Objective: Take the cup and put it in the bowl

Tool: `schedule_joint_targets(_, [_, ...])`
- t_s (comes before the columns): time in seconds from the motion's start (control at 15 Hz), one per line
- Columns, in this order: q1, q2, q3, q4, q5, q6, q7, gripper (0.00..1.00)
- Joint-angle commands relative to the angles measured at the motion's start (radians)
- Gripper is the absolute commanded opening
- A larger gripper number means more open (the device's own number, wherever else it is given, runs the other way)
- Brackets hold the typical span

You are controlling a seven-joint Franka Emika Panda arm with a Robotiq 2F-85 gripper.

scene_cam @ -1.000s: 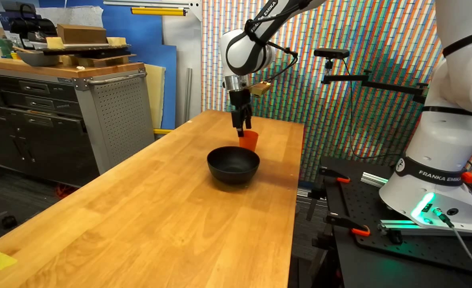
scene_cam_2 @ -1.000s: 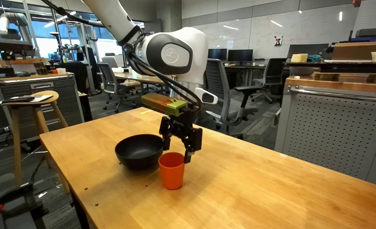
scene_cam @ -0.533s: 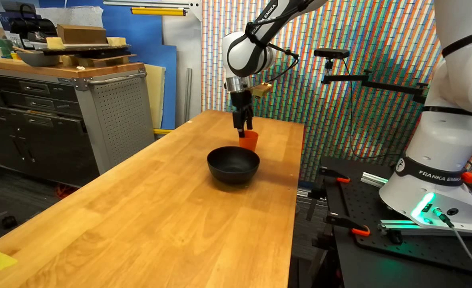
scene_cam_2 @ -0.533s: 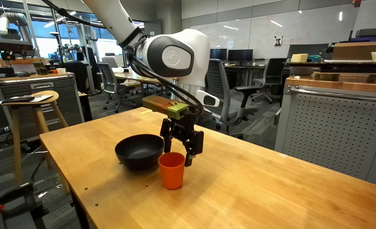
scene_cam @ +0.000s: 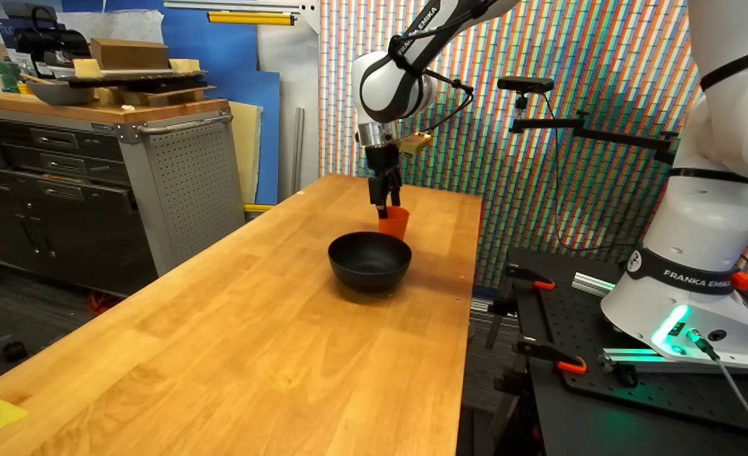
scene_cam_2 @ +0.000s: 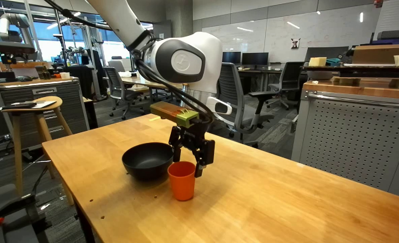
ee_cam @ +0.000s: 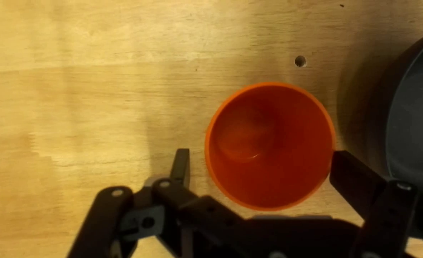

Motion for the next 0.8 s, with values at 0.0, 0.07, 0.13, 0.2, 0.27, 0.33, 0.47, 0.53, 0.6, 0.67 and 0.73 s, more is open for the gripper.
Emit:
schedule_joint_targets(0.0, [-0.022,0.004,0.017,0.002,0.020,-0.012,-0.018,1.00])
schedule_joint_targets(0.07, [-0.022,0.004,0.017,0.003,0.021,-0.012,-0.017,1.00])
schedule_joint_targets(0.13, [-0.025,0.003,0.018,0.003,0.028,-0.015,-0.022,1.00])
schedule_joint_targets(0.2, [-0.028,0.006,0.019,0.003,0.031,-0.016,-0.023,1.00])
schedule_joint_targets(0.27, [-0.032,0.011,0.021,0.003,0.040,-0.021,-0.027,1.00])
schedule_joint_targets(0.33, [-0.034,0.014,0.021,0.001,0.046,-0.021,-0.027,1.00])
schedule_joint_targets(0.47, [-0.038,0.017,0.021,-0.002,0.054,-0.025,-0.029,1.00])
schedule_joint_targets(0.53, [-0.036,0.019,0.018,-0.003,0.044,-0.021,-0.030,0.75])
schedule_joint_targets(0.6, [-0.038,0.019,0.020,-0.005,0.048,-0.015,-0.032,0.74])
schedule_joint_targets(0.67, [-0.041,0.020,0.022,-0.004,0.053,-0.020,-0.035,0.68])
schedule_joint_targets(0.73, [-0.041,0.018,0.022,-0.003,0.055,-0.020,-0.035,0.59])
